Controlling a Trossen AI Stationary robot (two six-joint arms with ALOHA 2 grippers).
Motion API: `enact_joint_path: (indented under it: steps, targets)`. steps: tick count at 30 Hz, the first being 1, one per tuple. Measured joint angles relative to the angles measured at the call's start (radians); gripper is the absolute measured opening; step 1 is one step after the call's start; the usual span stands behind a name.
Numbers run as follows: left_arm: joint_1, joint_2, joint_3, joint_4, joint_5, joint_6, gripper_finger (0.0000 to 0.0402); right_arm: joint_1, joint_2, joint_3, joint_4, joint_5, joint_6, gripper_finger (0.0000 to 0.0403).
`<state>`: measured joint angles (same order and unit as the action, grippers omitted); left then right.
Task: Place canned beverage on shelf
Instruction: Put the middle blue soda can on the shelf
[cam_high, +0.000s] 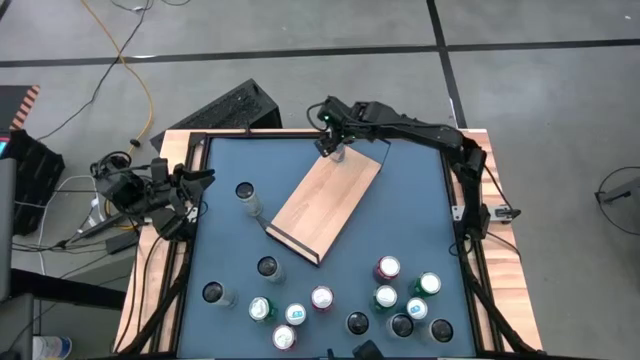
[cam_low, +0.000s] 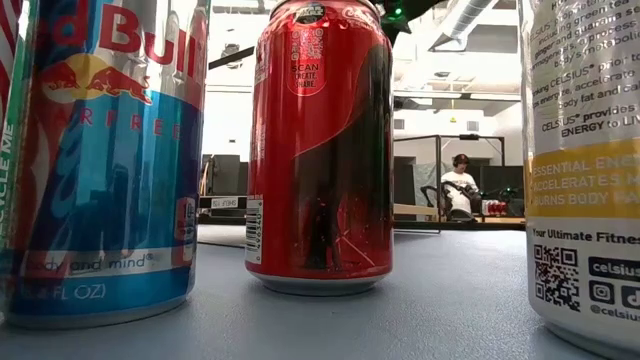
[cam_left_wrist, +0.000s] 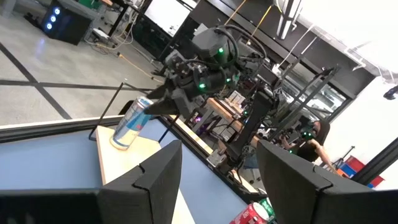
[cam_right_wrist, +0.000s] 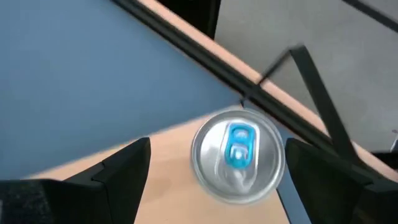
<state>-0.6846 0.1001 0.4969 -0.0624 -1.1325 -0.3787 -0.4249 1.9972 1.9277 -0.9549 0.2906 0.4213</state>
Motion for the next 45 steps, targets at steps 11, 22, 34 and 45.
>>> enact_joint_path:
  steps: [11, 22, 34, 45]
  targets:
    - [0.000, 0.000, 0.000, 0.000, -0.003, -0.008, 0.0194, -0.008, 0.029, -0.001, -0.015, -0.004, -0.013, 0.0347]
    - [0.000, 0.000, 0.000, 0.000, -0.010, -0.010, 0.0194, -0.010, 0.029, -0.001, -0.069, -0.061, -0.105, 0.0253]
    - [0.000, 0.000, 0.000, -0.001, 0.005, -0.011, 0.0194, -0.016, 0.026, -0.001, -0.087, -0.101, -0.232, 0.0184]
    - [0.000, 0.000, 0.000, -0.010, 0.011, -0.028, 0.0194, -0.023, 0.018, -0.001, -0.155, -0.119, -0.136, 0.0332]
